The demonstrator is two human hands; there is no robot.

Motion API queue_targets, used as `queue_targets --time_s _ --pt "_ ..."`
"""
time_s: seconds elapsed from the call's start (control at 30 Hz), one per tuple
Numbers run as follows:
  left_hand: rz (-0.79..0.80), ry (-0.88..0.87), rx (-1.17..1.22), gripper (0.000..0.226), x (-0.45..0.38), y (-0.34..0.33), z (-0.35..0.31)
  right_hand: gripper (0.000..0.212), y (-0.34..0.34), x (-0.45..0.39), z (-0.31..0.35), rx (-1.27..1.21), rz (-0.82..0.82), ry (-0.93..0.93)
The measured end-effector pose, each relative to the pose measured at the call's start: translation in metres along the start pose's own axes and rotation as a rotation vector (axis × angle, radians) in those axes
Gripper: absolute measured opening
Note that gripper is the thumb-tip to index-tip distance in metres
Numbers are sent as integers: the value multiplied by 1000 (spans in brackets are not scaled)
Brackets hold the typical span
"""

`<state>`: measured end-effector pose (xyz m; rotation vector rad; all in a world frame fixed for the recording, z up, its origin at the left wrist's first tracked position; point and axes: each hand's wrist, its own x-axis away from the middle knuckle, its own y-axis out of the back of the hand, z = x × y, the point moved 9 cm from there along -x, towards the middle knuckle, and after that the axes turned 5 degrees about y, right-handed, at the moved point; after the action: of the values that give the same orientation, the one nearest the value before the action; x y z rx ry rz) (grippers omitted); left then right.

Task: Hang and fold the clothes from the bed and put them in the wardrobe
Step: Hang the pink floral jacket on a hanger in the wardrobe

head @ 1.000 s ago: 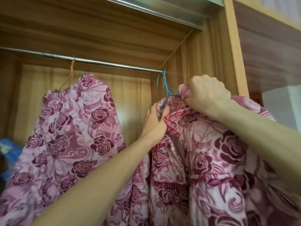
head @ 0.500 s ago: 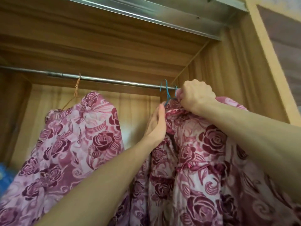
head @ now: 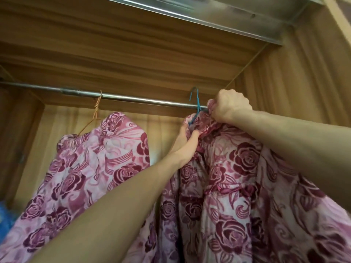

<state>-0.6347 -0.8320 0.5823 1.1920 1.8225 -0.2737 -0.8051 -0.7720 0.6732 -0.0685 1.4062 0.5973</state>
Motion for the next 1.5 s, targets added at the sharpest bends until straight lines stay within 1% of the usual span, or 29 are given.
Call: queue_targets --time_s 0.1,0.27,0.33,0.4,0.43,0.53,0.57,0.63,0.77,0.83,0.93,1.1,1.17,1.27,1.37,1.5 --pt "42 35 -47 61 1 0 11 40 -17 5 4 -3 45 -22" --pt "169 60 -156 82 13 -18 29 38 -47 24 -4 -5 121 -58" --pt "182 69 -221 89 19 -24 31 36 -48 27 -4 17 139 -40" --pt "148 67 -261 87 21 -22 30 33 -49 29 0 77 180 2" --pt "135 64 -267 83 24 -19 28 36 -49 31 3 110 204 27" --pt "127 30 -289 66 38 -17 23 65 -53 42 8 216 251 101" --pt "120 10 -282 63 44 -16 22 71 -53 47 8 242 249 127" --pt "108 -11 -222 60 58 -15 21 71 -52 59 11 298 254 193" --pt "61 -37 -150 65 90 -8 16 74 -34 93 18 459 232 381" --pt "38 -59 -123 66 106 -3 14 74 -20 116 20 462 201 441" --pt "35 -119 -103 64 135 0 19 72 1 161 20 447 178 472" --pt "102 -138 50 59 209 -7 37 75 34 260 10 484 104 388" --pt "118 -179 23 57 253 -12 44 76 42 303 5 488 101 319" --pt "125 -269 -25 57 318 -14 54 76 51 369 -4 503 143 225" --pt "127 -312 -78 56 377 -13 67 75 62 434 -12 511 193 161" --pt "128 -361 -72 51 439 -12 65 71 81 509 -25 509 226 89"
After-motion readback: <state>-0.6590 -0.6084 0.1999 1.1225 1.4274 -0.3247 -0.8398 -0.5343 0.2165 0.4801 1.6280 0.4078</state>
